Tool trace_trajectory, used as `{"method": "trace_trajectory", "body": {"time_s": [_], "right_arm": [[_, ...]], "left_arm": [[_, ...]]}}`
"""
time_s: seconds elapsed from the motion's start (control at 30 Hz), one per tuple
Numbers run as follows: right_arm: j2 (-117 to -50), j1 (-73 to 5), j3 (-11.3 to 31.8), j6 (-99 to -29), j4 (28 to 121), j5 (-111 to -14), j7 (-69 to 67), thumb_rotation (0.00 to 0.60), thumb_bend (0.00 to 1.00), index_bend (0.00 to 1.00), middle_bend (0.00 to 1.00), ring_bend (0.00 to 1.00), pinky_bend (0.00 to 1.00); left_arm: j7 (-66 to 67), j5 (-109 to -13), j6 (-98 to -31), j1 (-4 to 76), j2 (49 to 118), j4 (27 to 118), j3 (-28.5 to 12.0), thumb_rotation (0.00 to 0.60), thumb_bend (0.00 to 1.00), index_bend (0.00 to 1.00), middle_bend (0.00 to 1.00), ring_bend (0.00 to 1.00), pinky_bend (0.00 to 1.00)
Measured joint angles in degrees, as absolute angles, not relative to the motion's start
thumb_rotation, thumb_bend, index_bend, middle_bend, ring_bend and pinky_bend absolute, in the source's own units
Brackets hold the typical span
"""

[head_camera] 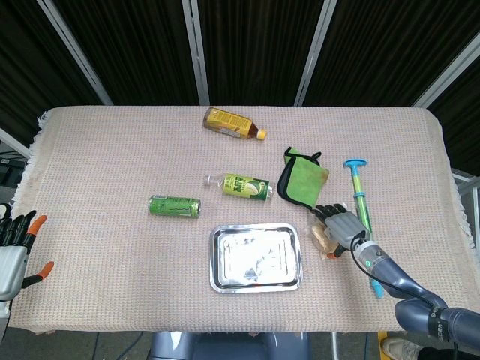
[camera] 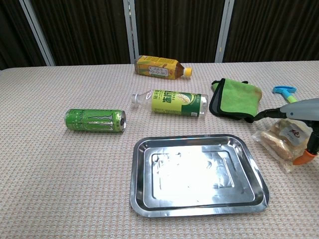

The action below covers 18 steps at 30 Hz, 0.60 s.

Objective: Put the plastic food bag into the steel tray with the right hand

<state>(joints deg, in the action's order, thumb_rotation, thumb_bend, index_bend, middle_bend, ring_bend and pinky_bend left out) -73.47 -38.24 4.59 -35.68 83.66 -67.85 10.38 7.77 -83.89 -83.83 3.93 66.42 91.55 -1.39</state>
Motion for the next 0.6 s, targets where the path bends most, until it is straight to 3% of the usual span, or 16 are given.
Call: {"method": "trace_trajectory", "body": {"time_s": [0.23,0.4,0.6], "right_arm": [[-74.9,-39.0,3.8,-35.5,82.0,-67.2,11.1,0.600,0.10,0.29,0.14,0.03,0.19],[-75.2,-39.0,3.4,-36.3,82.0,-67.4,11.3,0.600,0.14,0.49,0.31,0.22,0.39],[-74.6,-38.0,3.4,-40.5,83.5,-70.3,10.3,0.600,0.16,0.52,0.35,0.28,0.45]], "left_arm": [[7.4,-83.6,-83.9,3.7,66.4,91.3,-1.3,0.600,0.24,0.09,0.00,0.00,0.00],[7.3,-83.6,-83.7,3.7,66.4,91.3,-1.3,0.600,0.24,0.09,0.00,0.00,0.00],[7.3,-83.7,-83.5,3.9,66.4,91.4,-1.2,0.600,0.24,0.09,0.00,0.00,0.00]]}}
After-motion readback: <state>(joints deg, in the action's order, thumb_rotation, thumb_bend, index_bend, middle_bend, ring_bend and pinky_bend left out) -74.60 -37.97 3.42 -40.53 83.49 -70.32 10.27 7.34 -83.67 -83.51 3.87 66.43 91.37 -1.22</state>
